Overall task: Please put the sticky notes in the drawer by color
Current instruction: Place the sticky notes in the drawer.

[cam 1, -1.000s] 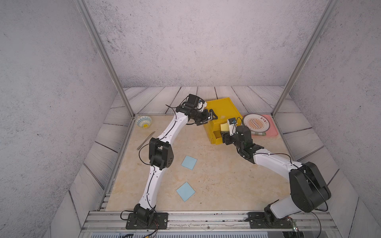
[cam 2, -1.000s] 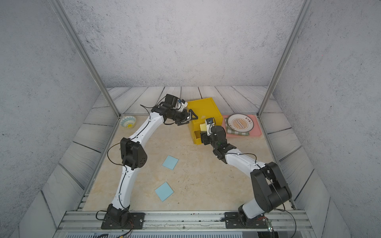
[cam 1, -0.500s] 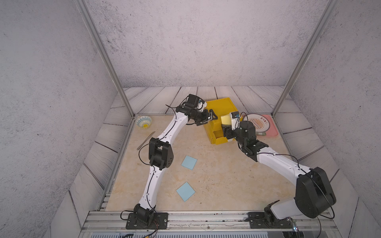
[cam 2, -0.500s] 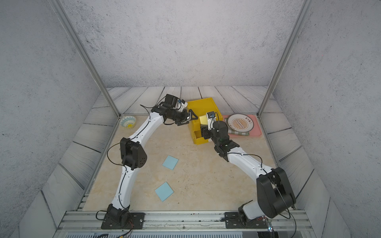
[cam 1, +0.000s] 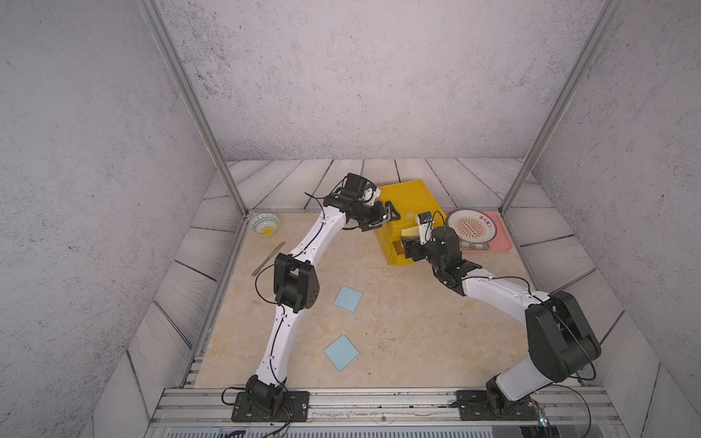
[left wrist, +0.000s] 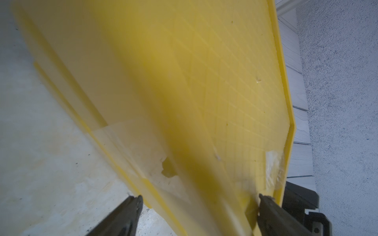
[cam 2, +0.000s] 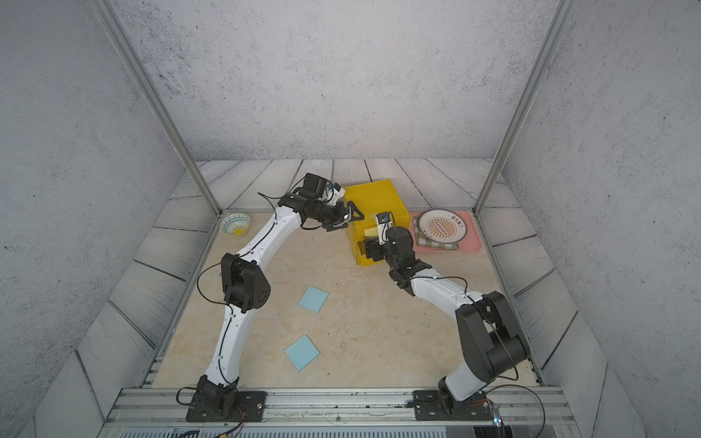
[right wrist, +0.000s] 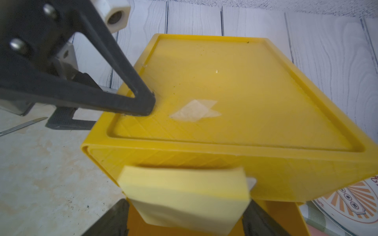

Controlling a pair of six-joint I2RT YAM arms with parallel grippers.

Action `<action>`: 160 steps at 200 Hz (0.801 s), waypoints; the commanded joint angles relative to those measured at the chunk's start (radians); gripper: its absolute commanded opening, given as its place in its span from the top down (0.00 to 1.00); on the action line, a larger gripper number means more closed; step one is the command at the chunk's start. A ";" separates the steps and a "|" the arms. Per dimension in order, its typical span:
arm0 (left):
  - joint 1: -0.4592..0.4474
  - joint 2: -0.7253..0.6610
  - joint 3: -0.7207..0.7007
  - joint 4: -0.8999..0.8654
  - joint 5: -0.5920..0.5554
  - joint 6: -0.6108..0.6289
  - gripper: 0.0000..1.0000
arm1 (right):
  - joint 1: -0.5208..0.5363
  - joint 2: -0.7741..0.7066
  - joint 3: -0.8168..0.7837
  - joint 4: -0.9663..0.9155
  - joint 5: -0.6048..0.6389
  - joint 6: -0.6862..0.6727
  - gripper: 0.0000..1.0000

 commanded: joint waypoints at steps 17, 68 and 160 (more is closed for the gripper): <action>0.000 -0.033 -0.018 -0.040 -0.012 0.014 0.06 | -0.004 -0.022 -0.023 0.023 0.010 -0.002 0.10; 0.001 -0.040 -0.017 -0.049 -0.014 0.020 0.06 | -0.004 -0.202 -0.003 -0.186 0.029 0.017 0.11; 0.009 -0.008 0.039 -0.077 -0.009 0.020 0.06 | -0.034 -0.388 -0.150 -0.464 -0.129 0.202 0.58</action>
